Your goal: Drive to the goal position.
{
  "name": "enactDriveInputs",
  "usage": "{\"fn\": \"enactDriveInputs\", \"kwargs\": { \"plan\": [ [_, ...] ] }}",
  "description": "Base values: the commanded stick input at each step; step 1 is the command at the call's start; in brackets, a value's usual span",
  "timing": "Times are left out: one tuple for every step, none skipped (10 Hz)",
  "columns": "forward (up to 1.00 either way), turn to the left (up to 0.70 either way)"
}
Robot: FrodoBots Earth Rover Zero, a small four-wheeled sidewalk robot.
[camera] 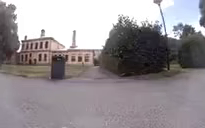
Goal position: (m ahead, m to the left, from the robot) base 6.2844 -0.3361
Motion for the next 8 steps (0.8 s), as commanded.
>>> {"fn": "enactDriveInputs", "kwargs": {
  "plan": [
    [0.7, 0.28],
    [0.7, 0.16],
    [0.7, 0.0],
    [0.7, 0.0],
    [0.7, 0.0],
    [0.7, 0.0],
    [0.7, 0.0],
    [0.7, 0.0]
  ]
}}
